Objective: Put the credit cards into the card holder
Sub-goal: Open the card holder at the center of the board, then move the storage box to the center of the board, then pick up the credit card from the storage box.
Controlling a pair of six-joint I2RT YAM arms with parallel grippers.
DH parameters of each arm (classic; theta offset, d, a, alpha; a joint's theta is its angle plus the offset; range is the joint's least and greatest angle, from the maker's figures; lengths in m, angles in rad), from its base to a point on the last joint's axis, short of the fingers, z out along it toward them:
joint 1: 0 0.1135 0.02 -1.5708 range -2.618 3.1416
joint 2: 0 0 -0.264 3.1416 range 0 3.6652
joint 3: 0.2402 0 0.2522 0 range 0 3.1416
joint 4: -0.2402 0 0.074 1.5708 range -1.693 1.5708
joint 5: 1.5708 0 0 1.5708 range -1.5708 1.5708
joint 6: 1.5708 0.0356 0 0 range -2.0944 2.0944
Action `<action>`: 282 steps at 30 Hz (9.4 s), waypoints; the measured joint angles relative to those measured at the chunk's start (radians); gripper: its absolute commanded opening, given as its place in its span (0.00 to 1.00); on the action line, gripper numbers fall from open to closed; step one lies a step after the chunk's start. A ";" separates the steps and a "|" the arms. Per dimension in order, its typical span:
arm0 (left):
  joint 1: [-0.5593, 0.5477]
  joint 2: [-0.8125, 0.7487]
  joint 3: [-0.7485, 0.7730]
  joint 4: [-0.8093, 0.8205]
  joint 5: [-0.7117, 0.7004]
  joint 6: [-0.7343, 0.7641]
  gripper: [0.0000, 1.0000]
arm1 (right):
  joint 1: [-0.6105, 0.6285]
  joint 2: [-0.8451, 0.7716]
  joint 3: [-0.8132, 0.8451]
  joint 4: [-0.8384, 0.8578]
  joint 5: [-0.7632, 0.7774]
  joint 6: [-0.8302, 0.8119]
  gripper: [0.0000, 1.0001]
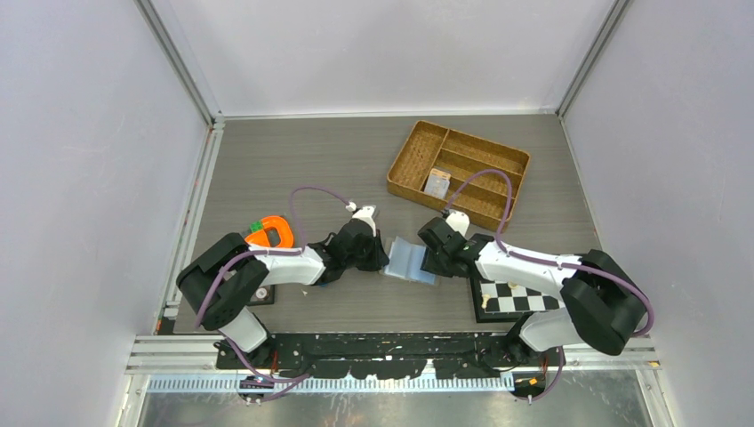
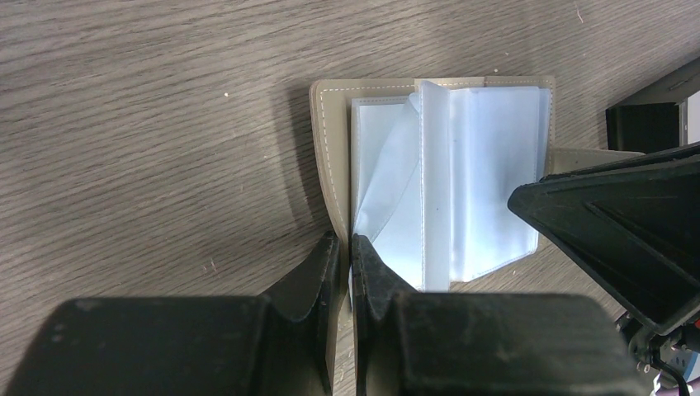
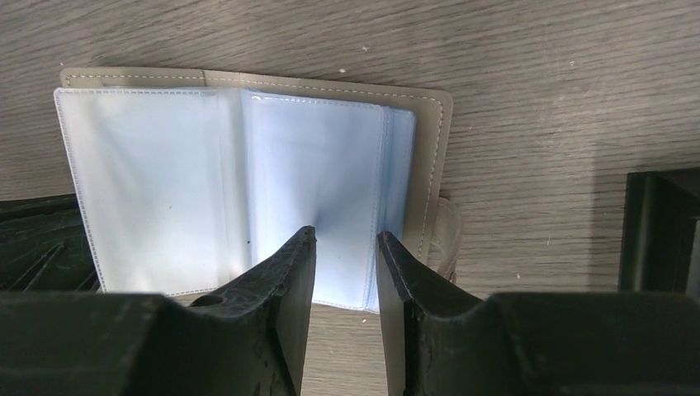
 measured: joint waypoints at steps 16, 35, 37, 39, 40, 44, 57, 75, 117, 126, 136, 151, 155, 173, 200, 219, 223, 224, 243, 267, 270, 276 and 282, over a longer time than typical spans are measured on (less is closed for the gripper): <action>0.000 0.000 0.000 -0.001 0.000 0.003 0.11 | -0.020 0.004 -0.144 0.389 -0.109 0.067 0.39; 0.003 0.000 0.000 -0.001 -0.006 0.018 0.13 | -0.006 -0.041 -0.238 0.708 -0.311 0.048 0.40; 0.002 0.000 0.000 -0.001 -0.006 0.018 0.16 | -0.006 -0.038 -0.238 0.708 -0.312 0.039 0.40; 0.002 0.000 0.000 -0.002 -0.006 0.019 0.20 | -0.006 -0.029 -0.234 0.706 -0.312 0.029 0.40; 0.001 -0.003 -0.002 -0.002 -0.006 0.020 0.22 | -0.006 -0.020 -0.230 0.707 -0.312 0.024 0.40; -0.002 -0.044 -0.018 -0.032 -0.008 0.031 0.33 | -0.006 0.007 -0.217 0.706 -0.307 0.012 0.40; -0.002 -0.330 -0.055 -0.195 -0.089 0.090 0.43 | -0.006 0.088 -0.153 0.688 -0.263 0.002 0.40; 0.005 -0.467 -0.032 -0.436 -0.104 0.128 0.85 | -0.005 0.125 0.026 0.533 -0.293 -0.107 0.57; 0.010 -0.104 -0.057 -0.085 0.061 -0.039 0.25 | -0.005 0.178 0.060 0.452 -0.233 -0.105 0.56; 0.010 -0.080 -0.065 -0.045 0.053 -0.073 0.17 | -0.007 0.115 0.078 0.358 -0.195 -0.146 0.67; 0.010 -0.067 -0.065 -0.031 0.053 -0.087 0.16 | -0.045 -0.013 0.158 0.190 -0.090 -0.235 0.64; 0.010 -0.067 -0.065 -0.031 0.054 -0.078 0.22 | -0.061 0.106 0.120 0.188 -0.124 -0.204 0.42; 0.010 -0.086 -0.064 -0.048 0.053 -0.056 0.29 | -0.061 0.172 0.119 0.214 -0.163 -0.188 0.40; 0.048 -0.139 -0.016 -0.090 0.110 -0.039 0.51 | -0.061 0.197 0.087 0.277 -0.174 -0.124 0.37; 0.063 0.024 -0.040 0.105 0.183 -0.175 0.02 | -0.061 0.195 0.076 0.301 -0.175 -0.105 0.43; 0.285 -0.119 0.169 -0.360 0.301 0.040 0.00 | -0.391 0.062 0.446 -0.003 -0.203 -0.408 0.69; 0.321 -0.119 0.230 -0.462 0.354 0.087 0.00 | -0.484 0.161 0.504 -0.011 -0.257 -0.474 0.69; 0.327 -0.119 0.242 -0.490 0.364 0.098 0.00 | -0.505 0.192 0.509 -0.005 -0.276 -0.487 0.69; 0.366 -0.093 0.443 -0.855 0.478 0.349 0.00 | -0.600 0.297 0.362 0.146 -0.529 -0.572 0.66; 0.370 -0.057 0.434 -0.862 0.473 0.386 0.00 | -0.362 0.288 0.467 0.032 -0.410 -0.563 0.76; 0.371 -0.048 0.434 -0.863 0.471 0.388 0.00 | -0.361 0.269 0.539 -0.025 -0.371 -0.620 0.80; 0.372 -0.046 0.434 -0.864 0.452 0.398 0.00 | -0.362 0.296 0.685 -0.103 -0.318 -0.732 0.83; 0.377 -0.040 0.434 -0.866 0.440 0.409 0.00 | -0.372 0.411 0.777 -0.141 -0.313 -0.861 0.83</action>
